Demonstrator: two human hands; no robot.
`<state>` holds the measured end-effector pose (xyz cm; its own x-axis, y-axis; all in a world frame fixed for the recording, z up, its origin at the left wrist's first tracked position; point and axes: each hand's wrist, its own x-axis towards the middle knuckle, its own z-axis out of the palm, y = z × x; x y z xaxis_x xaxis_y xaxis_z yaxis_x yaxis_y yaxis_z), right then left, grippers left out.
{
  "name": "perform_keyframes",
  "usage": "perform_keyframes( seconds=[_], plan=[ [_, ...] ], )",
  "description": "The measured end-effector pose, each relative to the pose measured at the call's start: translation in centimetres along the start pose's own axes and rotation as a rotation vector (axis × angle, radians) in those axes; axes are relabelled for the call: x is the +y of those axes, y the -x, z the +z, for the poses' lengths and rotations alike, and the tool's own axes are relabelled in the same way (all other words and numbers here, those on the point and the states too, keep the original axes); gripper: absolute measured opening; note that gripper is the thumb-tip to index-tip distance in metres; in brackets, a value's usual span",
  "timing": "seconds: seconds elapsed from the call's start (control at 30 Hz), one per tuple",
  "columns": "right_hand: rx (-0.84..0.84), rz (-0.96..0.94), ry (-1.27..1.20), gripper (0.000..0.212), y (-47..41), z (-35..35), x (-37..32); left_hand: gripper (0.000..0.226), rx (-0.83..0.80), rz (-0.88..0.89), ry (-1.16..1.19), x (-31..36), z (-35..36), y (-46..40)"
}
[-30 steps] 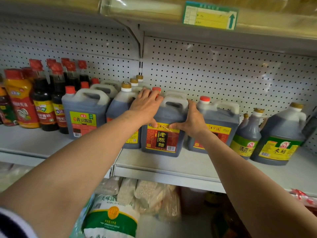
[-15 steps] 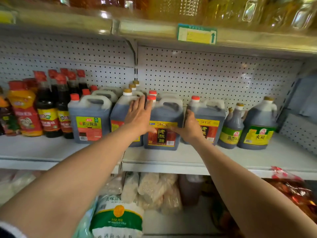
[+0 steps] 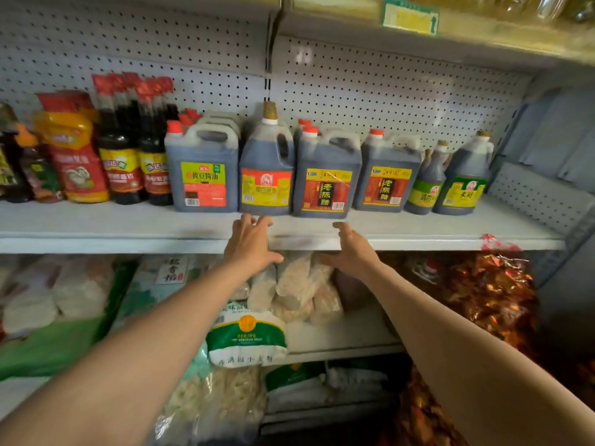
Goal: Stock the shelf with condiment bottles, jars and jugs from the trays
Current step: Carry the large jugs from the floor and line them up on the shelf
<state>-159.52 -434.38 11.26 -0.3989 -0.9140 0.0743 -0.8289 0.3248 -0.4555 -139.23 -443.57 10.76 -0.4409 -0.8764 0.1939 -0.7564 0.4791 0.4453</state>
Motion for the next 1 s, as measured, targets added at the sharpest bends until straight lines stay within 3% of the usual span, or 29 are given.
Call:
perform_keyframes(
  seconds=[0.27, 0.5, 0.83, 1.0],
  plan=[
    [-0.142, -0.07, 0.113, 0.084, 7.3, 7.0, -1.2, 0.076, -0.168, -0.101, -0.019, -7.0, 2.6, 8.1],
    [-0.283, -0.109, 0.166, 0.081, 9.4, 11.2, -0.4, 0.077, -0.218, -0.235, -0.065, -10.1, 4.4, 13.0],
    [-0.507, -0.161, 0.116, 0.072, 13.0, 16.9, 3.6, 0.072, -0.267, -0.504, -0.019, -11.4, 9.9, 21.0],
    [-0.623, -0.1, 0.074, 0.067, 16.7, 22.4, 7.3, 0.073, -0.332, -0.612, 0.068, -13.8, 14.6, 26.6]
  ],
)
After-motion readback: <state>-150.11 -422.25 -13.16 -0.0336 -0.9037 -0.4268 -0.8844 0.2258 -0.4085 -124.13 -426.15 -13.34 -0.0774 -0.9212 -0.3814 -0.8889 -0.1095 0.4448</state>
